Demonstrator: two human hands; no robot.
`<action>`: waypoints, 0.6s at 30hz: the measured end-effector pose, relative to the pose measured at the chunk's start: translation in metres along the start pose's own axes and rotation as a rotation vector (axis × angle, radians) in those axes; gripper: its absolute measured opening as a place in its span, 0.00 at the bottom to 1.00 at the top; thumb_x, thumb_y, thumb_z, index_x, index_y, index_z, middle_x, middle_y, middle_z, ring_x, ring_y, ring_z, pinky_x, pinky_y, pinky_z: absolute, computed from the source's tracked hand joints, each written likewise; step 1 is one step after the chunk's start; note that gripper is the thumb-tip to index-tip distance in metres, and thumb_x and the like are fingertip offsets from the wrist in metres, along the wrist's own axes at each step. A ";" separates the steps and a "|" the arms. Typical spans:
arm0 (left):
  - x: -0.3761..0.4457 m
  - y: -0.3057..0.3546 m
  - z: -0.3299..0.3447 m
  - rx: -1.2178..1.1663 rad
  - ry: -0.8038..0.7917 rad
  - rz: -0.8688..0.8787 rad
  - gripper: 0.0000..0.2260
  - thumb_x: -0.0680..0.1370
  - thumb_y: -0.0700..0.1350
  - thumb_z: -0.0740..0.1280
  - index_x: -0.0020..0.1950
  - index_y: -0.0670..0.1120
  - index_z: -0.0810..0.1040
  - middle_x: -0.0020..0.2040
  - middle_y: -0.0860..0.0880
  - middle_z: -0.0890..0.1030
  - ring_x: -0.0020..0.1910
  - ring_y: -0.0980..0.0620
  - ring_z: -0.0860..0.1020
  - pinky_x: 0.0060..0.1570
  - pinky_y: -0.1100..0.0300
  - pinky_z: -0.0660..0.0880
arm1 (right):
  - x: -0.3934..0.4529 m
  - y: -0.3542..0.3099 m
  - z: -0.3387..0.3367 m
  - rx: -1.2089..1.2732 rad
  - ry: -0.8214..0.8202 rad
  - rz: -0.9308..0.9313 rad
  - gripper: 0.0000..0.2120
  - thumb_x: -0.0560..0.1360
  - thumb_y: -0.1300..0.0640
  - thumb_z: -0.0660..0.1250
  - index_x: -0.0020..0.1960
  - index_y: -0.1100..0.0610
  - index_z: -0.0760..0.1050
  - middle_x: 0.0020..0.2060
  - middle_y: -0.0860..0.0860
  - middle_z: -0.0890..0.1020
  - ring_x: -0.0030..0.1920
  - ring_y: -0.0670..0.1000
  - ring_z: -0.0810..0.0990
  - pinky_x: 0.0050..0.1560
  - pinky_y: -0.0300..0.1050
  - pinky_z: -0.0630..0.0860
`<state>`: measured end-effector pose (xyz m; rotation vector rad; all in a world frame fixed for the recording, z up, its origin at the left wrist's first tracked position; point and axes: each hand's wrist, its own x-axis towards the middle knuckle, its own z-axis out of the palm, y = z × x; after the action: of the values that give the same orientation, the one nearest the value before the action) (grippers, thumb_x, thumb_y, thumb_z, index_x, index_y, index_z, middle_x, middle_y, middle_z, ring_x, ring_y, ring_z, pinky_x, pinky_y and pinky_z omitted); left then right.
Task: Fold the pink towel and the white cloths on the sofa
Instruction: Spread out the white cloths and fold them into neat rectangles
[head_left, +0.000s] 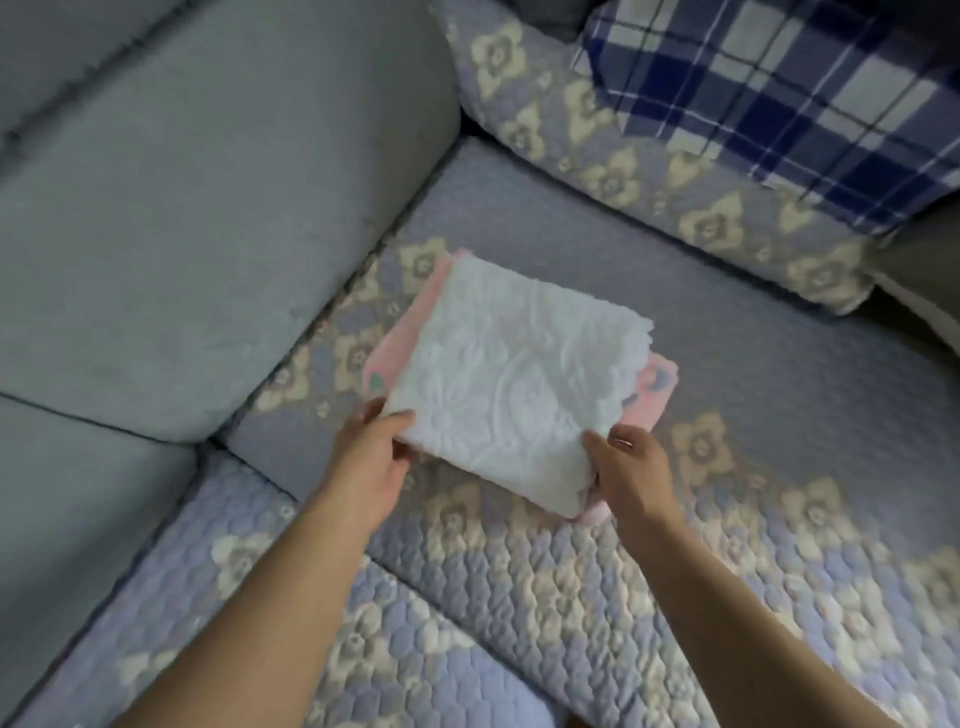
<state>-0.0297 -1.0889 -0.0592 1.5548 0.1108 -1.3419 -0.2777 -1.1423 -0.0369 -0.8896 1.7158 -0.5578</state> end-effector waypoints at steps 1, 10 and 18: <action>0.005 -0.007 -0.003 -0.024 0.019 0.020 0.15 0.77 0.31 0.65 0.64 0.39 0.76 0.58 0.40 0.83 0.50 0.47 0.83 0.42 0.58 0.80 | 0.001 0.000 0.003 -0.034 0.027 -0.009 0.03 0.76 0.62 0.69 0.43 0.60 0.76 0.29 0.48 0.79 0.29 0.45 0.75 0.27 0.37 0.71; 0.006 0.014 0.007 0.250 0.211 0.186 0.24 0.73 0.44 0.73 0.67 0.48 0.72 0.60 0.43 0.80 0.55 0.45 0.82 0.59 0.43 0.79 | 0.006 0.001 0.001 -0.115 -0.026 0.089 0.11 0.64 0.48 0.69 0.45 0.50 0.76 0.42 0.51 0.84 0.46 0.57 0.84 0.50 0.61 0.83; -0.117 -0.087 -0.026 0.358 0.260 -0.123 0.12 0.82 0.46 0.65 0.65 0.46 0.72 0.49 0.44 0.81 0.44 0.44 0.82 0.46 0.51 0.79 | -0.049 0.023 -0.026 -0.272 -0.111 0.033 0.10 0.78 0.55 0.65 0.59 0.54 0.71 0.46 0.49 0.81 0.44 0.51 0.82 0.39 0.46 0.77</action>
<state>-0.1108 -0.9692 -0.0268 2.0520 0.1336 -1.2970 -0.3020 -1.0912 -0.0167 -1.0616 1.7260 -0.2506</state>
